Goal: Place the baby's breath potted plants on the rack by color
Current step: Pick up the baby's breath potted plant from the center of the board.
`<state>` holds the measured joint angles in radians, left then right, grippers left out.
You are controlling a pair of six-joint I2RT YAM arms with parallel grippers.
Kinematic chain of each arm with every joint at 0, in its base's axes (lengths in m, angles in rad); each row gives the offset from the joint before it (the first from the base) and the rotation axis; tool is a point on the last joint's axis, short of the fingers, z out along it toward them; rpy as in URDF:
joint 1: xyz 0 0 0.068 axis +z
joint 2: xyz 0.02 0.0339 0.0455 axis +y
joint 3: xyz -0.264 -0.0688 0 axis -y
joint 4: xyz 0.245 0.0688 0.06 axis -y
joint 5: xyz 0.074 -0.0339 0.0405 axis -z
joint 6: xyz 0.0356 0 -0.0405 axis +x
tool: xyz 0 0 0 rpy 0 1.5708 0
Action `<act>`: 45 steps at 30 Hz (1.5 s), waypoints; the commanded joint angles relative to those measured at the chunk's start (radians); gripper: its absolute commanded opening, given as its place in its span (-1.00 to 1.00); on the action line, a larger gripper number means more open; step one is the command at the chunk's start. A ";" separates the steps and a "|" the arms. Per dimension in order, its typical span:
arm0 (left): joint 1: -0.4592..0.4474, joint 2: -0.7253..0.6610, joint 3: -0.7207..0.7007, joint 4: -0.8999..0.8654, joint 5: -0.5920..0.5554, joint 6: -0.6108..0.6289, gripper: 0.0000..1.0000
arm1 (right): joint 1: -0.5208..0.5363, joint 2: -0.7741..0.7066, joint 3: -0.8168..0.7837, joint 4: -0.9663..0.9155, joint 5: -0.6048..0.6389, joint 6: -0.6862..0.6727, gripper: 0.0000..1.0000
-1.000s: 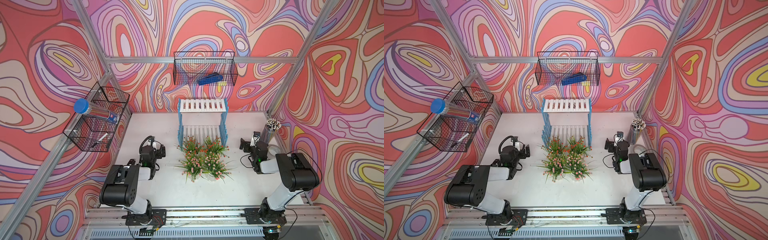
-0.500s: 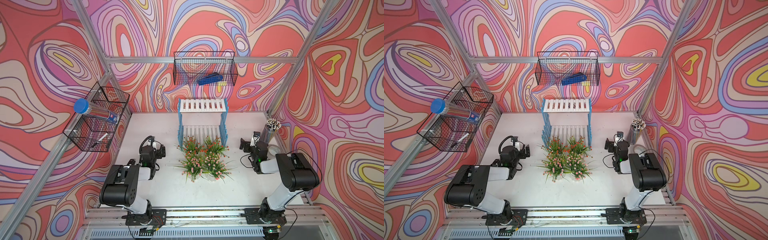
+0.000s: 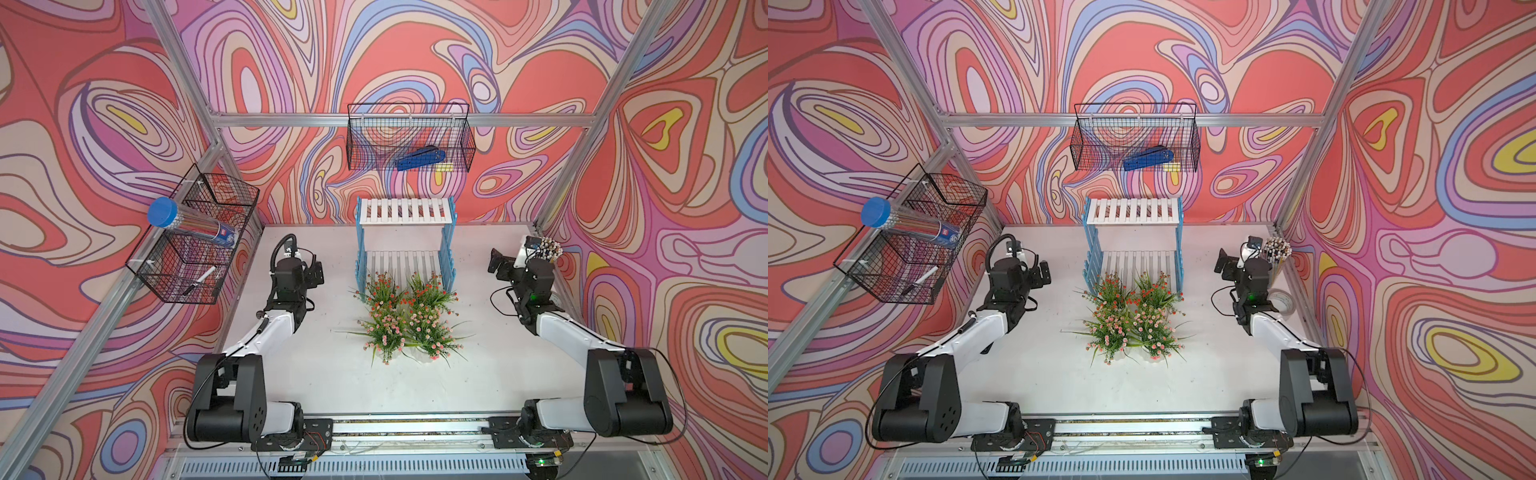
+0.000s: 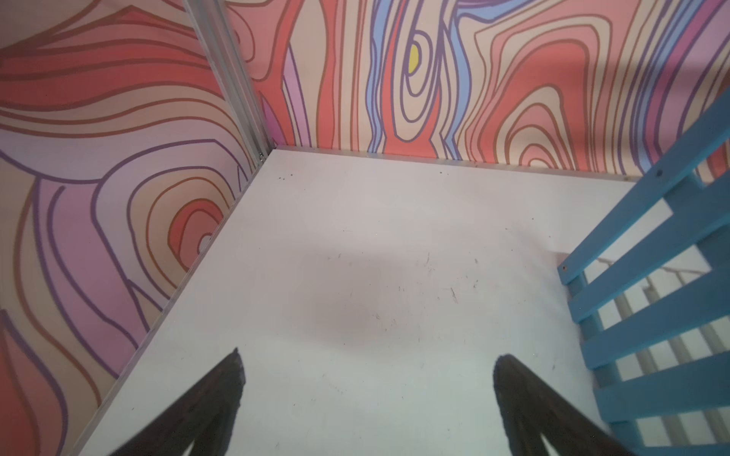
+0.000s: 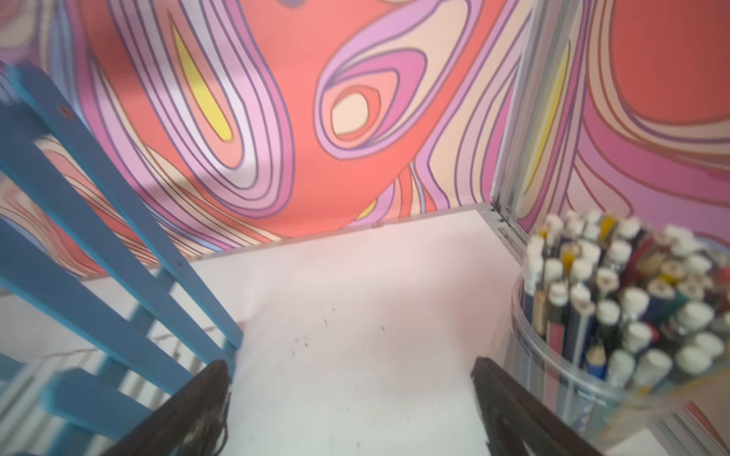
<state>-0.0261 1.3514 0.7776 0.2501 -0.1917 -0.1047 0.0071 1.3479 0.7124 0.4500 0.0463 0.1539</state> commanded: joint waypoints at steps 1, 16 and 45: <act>0.002 -0.032 0.085 -0.352 -0.026 -0.129 0.99 | 0.005 -0.070 0.015 -0.272 -0.101 0.056 0.97; -0.126 -0.141 0.309 -0.713 0.045 -0.212 1.00 | 0.610 -0.451 0.098 -0.861 0.033 0.087 0.96; -0.142 -0.278 0.341 -0.801 0.261 -0.242 0.99 | 1.381 -0.457 -0.284 -0.800 0.524 0.578 0.97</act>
<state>-0.1642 1.0904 1.0931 -0.5163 0.0265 -0.3412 1.3556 0.8597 0.4580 -0.4328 0.5095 0.6559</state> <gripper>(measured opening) 0.998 0.983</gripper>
